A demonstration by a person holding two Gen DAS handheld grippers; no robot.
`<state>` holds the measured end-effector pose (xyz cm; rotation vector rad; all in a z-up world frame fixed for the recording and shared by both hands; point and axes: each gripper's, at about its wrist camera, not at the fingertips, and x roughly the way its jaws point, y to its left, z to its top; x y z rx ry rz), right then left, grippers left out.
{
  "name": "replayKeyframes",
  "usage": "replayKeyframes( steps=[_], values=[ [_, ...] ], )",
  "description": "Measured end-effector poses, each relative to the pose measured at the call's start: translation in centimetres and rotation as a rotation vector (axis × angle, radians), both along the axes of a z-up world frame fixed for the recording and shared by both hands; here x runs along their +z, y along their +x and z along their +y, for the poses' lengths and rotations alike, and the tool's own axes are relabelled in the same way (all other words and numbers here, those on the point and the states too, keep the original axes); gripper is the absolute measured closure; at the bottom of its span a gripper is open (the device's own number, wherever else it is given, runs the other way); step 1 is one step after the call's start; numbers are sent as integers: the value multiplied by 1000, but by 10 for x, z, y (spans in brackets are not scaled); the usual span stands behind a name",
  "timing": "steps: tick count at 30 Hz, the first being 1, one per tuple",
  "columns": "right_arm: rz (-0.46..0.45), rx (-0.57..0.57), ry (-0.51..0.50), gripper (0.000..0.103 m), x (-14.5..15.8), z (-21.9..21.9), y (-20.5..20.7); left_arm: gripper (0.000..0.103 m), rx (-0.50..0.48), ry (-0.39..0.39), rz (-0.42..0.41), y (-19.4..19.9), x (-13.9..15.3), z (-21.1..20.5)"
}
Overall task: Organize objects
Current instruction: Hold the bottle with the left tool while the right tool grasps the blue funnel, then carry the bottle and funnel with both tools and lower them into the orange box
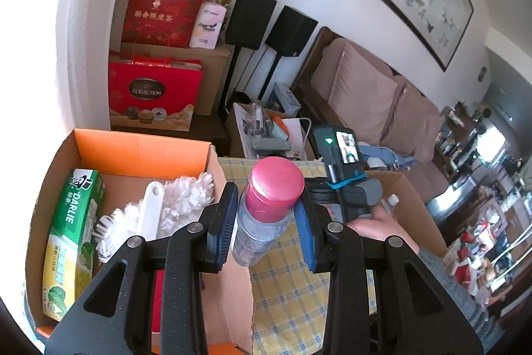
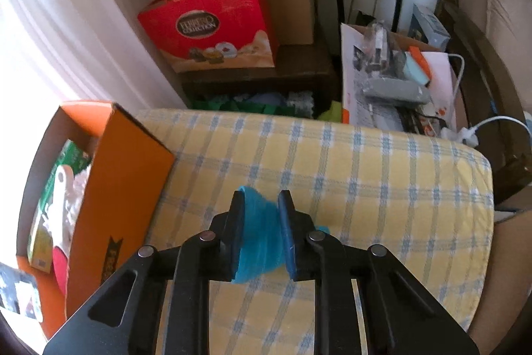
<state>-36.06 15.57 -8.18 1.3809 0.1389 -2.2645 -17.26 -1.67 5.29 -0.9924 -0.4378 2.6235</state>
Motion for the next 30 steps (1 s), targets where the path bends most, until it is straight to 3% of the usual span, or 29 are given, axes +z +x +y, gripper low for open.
replayKeyframes(
  steps=[3, 10, 18, 30],
  values=[
    [21, -20, -3, 95, 10, 6, 10, 72, 10, -2, -1, 4, 1, -5],
    [59, -25, 8, 97, 30, 14, 33, 72, 31, -1, -4, 14, 2, -18],
    [111, -8, -59, 97, 73, 14, 70, 72, 66, -13, -24, 26, -4, -40],
    [173, 128, -146, 97, 134, -37, 131, 72, 121, -50, -67, 45, -18, -74]
  ],
)
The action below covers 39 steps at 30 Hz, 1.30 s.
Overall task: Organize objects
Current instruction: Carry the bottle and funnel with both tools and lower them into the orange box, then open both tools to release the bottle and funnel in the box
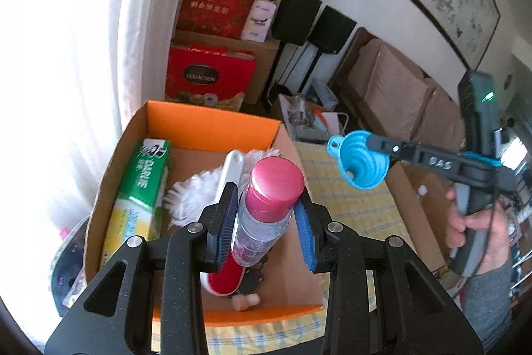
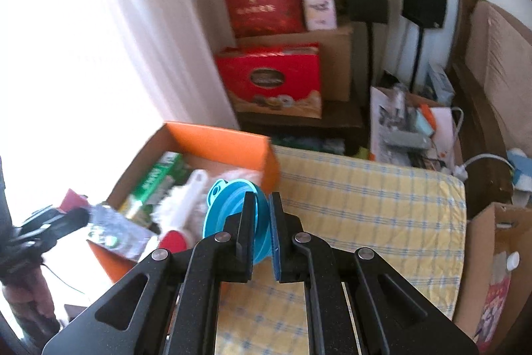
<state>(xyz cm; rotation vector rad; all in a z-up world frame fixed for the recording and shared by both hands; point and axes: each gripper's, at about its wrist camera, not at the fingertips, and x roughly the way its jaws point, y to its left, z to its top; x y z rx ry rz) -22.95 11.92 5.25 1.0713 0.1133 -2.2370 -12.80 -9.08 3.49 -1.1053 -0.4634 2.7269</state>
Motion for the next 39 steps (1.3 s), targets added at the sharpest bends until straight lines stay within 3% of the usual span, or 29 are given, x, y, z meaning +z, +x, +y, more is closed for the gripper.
replayKeyframes(
  steps=[12, 17, 23, 30, 35, 37, 39],
  values=[
    [-31, 96, 16, 97, -18, -54, 28, 72, -50, 10, -88, 10, -34, 8],
    [-12, 110, 73, 97, -33, -74, 31, 71, -69, 100, -133, 1, -55, 10],
    [-18, 106, 108, 97, -51, -86, 28, 71, -81, 146, -195, -10, -84, 13],
    [-14, 80, 176, 97, -66, -95, 23, 71, -106, 252, -226, -20, -94, 2],
    [-23, 61, 212, 97, -82, -101, 16, 72, -83, 195, -253, -32, -101, -5],
    [-32, 61, 228, 96, -88, -104, 15, 69, -70, 165, -274, -35, -104, -7],
    [-41, 64, 245, 95, -94, -106, 16, 51, -57, 161, -278, -35, -104, -11]
  ],
)
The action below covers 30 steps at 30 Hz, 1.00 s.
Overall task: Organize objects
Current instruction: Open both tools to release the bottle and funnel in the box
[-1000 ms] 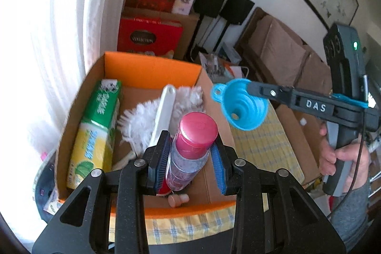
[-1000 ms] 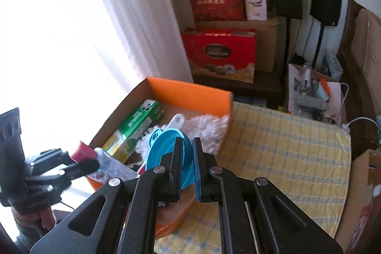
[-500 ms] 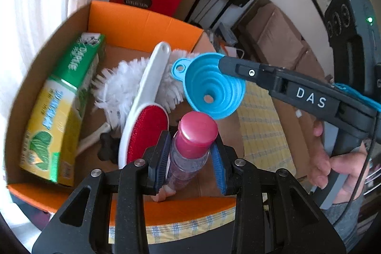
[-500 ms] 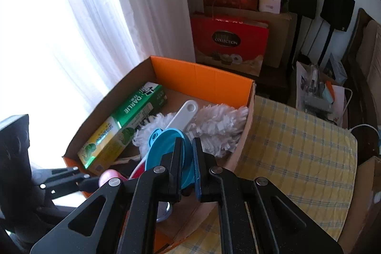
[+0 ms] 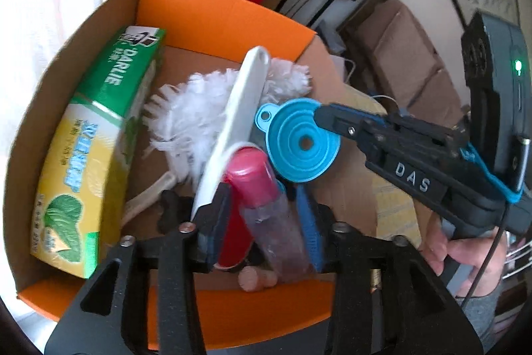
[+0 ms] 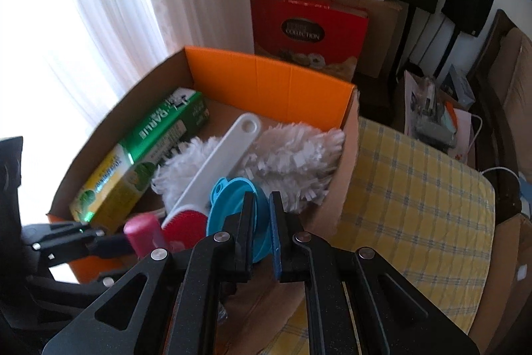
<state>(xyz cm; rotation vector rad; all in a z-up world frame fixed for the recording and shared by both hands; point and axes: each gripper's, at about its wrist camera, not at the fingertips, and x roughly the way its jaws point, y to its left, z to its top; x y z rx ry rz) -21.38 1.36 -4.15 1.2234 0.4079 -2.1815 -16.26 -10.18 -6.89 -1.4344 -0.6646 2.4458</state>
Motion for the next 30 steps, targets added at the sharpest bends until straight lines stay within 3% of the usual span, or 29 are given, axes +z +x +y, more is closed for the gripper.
replayKeyframes(
  steps=[2, 5, 10, 15, 22, 26, 30],
  values=[
    [-2, -2, 4, 90, -2, 1, 2, 39, 17, 1, 24, 4, 5, -5],
    [16, -10, -8, 63, 1, 5, 6, 36, 35, 0, 51, 9, 13, -12],
    [11, -16, -63, 60, 16, 19, 13, 31, 51, -62, 81, 20, 27, -13],
    [39, -29, -103, 36, 31, 36, 26, 22, 52, -129, 114, 26, 41, -5],
    [43, -73, -95, 31, 37, 55, 34, 14, 44, -158, 130, 38, 54, 2],
    [48, -98, -115, 24, 41, 69, 40, 7, 45, -183, 139, 44, 58, 7],
    [40, -121, -123, 14, 43, 82, 48, 7, 43, -209, 148, 49, 61, 13]
  ],
)
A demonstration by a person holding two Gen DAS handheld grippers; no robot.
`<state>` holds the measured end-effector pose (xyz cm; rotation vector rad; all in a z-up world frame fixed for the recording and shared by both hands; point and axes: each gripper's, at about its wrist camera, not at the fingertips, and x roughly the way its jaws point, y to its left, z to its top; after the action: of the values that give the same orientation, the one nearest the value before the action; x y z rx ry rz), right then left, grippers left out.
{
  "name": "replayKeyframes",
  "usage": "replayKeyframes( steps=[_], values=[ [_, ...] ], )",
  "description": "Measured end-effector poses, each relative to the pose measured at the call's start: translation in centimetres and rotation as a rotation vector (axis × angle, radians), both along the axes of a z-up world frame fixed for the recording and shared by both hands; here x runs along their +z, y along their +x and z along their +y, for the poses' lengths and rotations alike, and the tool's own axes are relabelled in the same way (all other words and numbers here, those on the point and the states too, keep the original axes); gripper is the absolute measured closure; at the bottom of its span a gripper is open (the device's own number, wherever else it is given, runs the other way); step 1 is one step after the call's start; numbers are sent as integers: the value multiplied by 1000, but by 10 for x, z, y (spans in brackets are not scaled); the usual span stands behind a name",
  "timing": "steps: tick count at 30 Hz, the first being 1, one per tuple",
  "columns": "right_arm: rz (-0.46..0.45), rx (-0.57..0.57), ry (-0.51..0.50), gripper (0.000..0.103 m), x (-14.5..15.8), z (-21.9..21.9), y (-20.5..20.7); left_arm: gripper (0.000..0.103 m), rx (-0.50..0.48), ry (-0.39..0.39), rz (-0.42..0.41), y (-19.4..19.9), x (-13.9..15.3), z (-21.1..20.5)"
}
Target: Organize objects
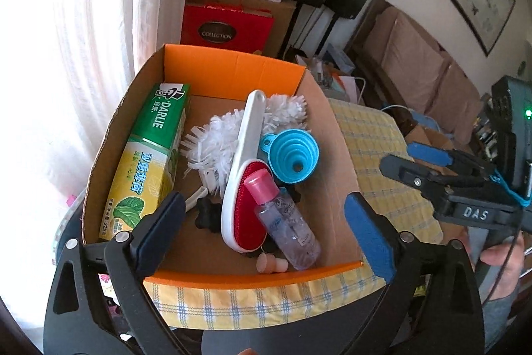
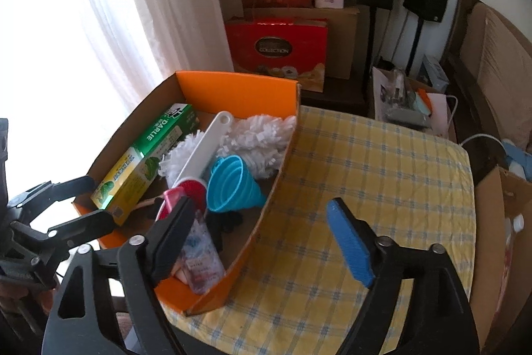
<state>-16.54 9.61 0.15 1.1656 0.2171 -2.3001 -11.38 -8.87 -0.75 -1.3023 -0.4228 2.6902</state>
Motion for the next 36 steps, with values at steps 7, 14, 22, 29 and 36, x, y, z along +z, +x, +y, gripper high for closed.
replayKeyframes(
  steps=[7, 14, 22, 29, 36],
  values=[
    [-3, -56, -14, 13, -3, 27, 15, 0, -1, -39, 28, 13, 5, 10],
    [8, -80, -21, 2, -7, 47, 29, 0, -35, -79, 32, 24, 6, 33],
    [11, -127, -70, 0, -4, 76, 44, 0, -5, -94, 37, 39, 12, 51],
    [62, -190, -73, 0, 2, 102, 71, 0, 0, -116, 63, 54, 19, 68],
    [95, -231, -67, 0, 4, 113, 101, 0, -4, -151, 86, 71, 23, 84]
  ],
)
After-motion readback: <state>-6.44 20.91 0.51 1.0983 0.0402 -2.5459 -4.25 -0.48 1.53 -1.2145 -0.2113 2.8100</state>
